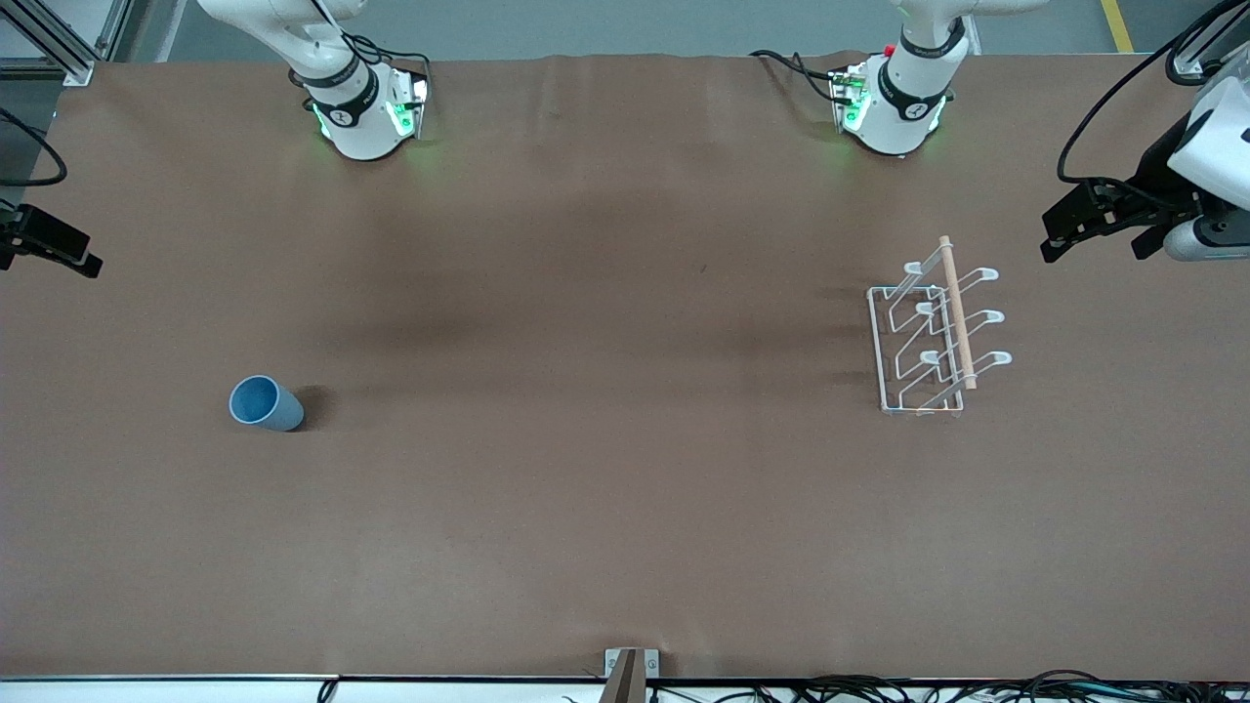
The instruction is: Hang cup on cup holder
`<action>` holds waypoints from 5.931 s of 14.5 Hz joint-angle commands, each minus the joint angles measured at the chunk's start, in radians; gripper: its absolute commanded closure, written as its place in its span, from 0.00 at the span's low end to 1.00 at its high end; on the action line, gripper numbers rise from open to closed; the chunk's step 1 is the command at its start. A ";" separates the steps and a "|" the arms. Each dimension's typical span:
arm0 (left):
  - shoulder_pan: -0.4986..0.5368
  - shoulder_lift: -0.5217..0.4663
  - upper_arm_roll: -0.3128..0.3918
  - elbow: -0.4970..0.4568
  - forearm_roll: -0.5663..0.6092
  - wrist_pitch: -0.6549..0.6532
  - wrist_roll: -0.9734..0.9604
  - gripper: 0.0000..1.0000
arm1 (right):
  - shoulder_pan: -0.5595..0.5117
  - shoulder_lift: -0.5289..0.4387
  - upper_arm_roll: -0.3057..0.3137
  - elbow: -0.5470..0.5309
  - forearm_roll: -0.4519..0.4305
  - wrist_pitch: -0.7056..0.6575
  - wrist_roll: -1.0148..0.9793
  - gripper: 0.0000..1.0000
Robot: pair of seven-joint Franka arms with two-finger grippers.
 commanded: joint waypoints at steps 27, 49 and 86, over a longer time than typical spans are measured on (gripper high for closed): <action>-0.009 -0.019 0.007 -0.011 -0.013 -0.047 -0.004 0.00 | -0.005 0.086 -0.008 -0.486 0.006 0.571 -0.170 0.00; -0.031 -0.009 0.036 -0.017 -0.011 -0.035 -0.004 0.00 | -0.056 0.385 -0.002 -0.540 0.039 0.931 -0.260 0.99; -0.066 0.001 0.003 -0.015 -0.320 -0.104 0.728 0.00 | 0.520 0.232 0.004 -0.603 1.625 0.265 -0.252 1.00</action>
